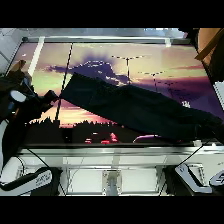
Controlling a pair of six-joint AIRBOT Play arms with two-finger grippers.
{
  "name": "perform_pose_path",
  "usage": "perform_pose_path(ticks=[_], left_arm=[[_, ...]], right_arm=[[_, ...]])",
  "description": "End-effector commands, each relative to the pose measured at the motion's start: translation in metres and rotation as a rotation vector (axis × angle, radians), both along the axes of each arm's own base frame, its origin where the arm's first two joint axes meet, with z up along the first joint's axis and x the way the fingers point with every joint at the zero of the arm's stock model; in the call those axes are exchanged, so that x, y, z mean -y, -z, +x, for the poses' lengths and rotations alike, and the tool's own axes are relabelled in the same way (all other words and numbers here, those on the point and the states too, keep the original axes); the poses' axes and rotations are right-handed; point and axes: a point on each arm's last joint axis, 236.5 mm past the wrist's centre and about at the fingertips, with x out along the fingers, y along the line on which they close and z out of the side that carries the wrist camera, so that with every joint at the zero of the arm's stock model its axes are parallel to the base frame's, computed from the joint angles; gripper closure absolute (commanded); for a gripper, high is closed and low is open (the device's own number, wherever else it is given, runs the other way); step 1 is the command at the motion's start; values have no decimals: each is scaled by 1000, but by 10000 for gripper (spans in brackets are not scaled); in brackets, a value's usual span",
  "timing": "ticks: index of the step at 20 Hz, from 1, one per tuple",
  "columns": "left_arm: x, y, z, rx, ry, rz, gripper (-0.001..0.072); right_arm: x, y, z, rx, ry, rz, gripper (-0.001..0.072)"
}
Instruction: Fold the clothes and pants, and hang the long-sleeved shirts on hangers.
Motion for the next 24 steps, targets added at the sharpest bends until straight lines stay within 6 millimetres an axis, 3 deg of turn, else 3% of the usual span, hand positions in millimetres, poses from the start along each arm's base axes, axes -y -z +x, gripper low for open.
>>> perform_pose_path(ticks=[1, 9, 15, 16, 17, 19, 21, 24], left_arm=[[3, 33, 16, 9, -54, -62, 125], [-8, 60, 75, 44, -124, -101, 172], [7, 78, 97, 10, -73, -120, 228], [13, 78, 103, 15, -61, -118, 260], [16, 79, 108, 20, -53, -116, 357], [20, 82, 113, 24, -32, -109, 686], [17, 82, 109, 18, -1, -92, 694], [-9, 73, 61, -118, 141, 37, 695]], right_arm=[[-8, -8, 25, 120, 26, 67, 669], [-33, -8, 20, 101, -11, 165, 669], [-40, -16, 33, 161, -3, 203, 668], [-41, -18, 37, 179, 0, 211, 668], [-42, -20, 40, 196, 3, 217, 668], [-43, -24, 45, 222, 6, 226, 669], [-43, -25, 46, 229, -15, 216, 668], [-26, -35, 44, 211, -23, 141, 669]])
